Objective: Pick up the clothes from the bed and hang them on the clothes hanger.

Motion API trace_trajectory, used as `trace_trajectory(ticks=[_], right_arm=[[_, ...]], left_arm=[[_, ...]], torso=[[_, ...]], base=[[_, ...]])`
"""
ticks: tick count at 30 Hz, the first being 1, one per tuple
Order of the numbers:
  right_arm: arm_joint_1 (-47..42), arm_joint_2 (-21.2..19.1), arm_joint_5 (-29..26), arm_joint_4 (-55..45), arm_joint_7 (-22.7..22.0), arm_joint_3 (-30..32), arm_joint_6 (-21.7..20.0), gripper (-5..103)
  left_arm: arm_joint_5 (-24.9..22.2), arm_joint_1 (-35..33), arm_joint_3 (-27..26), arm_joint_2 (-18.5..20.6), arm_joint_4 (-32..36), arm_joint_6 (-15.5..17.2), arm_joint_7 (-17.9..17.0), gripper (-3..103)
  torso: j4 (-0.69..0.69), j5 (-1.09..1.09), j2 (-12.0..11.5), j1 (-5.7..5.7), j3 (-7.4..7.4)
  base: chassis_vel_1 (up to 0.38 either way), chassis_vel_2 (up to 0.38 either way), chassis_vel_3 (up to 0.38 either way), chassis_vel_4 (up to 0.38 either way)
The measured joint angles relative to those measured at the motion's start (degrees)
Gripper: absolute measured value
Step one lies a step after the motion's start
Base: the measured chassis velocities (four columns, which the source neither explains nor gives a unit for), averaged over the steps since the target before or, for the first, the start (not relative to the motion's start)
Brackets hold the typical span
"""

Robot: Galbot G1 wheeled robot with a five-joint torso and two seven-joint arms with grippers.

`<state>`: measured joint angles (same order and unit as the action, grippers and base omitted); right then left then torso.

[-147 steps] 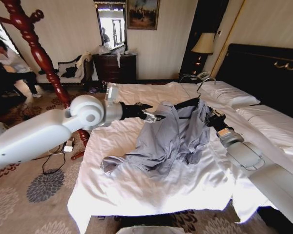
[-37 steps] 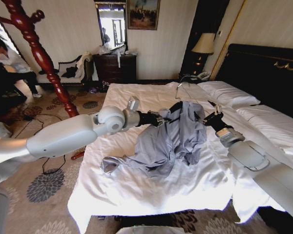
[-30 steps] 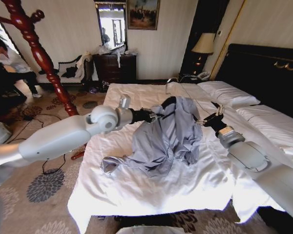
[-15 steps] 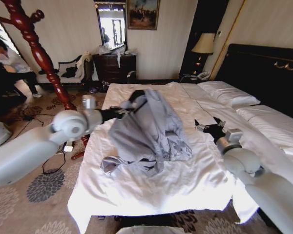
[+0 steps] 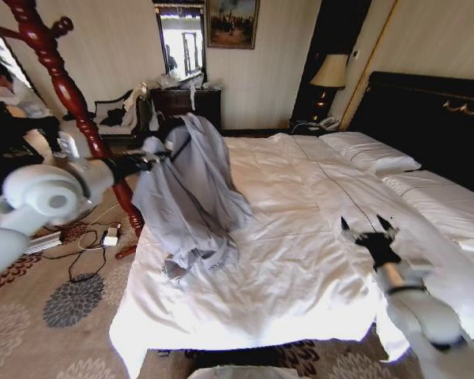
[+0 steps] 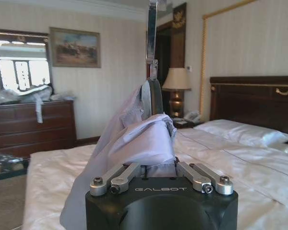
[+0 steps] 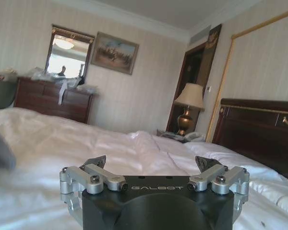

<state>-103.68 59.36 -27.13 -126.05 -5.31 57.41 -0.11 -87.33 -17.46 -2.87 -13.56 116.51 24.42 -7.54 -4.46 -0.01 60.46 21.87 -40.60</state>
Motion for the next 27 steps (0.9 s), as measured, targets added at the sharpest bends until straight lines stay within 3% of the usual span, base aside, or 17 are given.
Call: trace_trajectory(ticks=[2, 5, 9, 16, 22, 27], right_arm=[[-1.1, 0.8, 0.4, -0.1, 1.1, 0.5, 1.0, 100], [-6.8, 5.9, 2.4, 0.0, 7.3, 2.5, 7.8, 100], [-9.5, 8.6, 3.2, 0.3, 9.4, 3.1, 10.8, 100], [-9.7, 8.9, 3.5, 0.5, 9.6, 3.1, 11.4, 100], [-9.5, 8.8, 3.4, 0.5, 9.6, 3.0, 11.4, 100], [-9.4, 8.7, 3.4, 0.5, 9.4, 2.9, 11.2, 100]], left_arm=[[-0.2, 0.0, -0.2, 0.2, -0.1, 0.0, 0.0, 17], [-1.0, 0.1, -0.9, 1.0, -0.1, 0.0, 0.0, 17], [-1.6, 0.2, -1.4, 1.5, 0.2, 0.0, -0.1, 17], [-2.7, 1.0, -1.7, 2.0, 0.1, 0.6, -1.7, 17], [-6.8, 3.6, -2.2, 1.9, -2.4, 5.5, -5.9, 17], [-9.7, 8.8, -1.0, -1.0, -7.3, 8.9, -9.1, 17]], torso=[[-0.01, -0.01, 0.0, 0.0, 0.0], [-0.03, -0.01, 0.0, 0.0, 0.0], [-0.01, 0.0, 0.0, 0.0, -0.01], [0.01, 0.01, 0.0, 0.0, -0.01], [0.01, 0.0, 0.0, 0.01, -0.01], [0.01, 0.0, 0.0, 0.01, -0.01]], base=[[0.0, 0.0, 0.0, 0.0], [0.0, 0.0, 0.0, 0.0], [0.0, 0.0, 0.0, 0.0], [0.0, 0.0, 0.0, 0.0], [0.0, 0.0, 0.0, 0.0], [0.0, 0.0, 0.0, 0.0]])
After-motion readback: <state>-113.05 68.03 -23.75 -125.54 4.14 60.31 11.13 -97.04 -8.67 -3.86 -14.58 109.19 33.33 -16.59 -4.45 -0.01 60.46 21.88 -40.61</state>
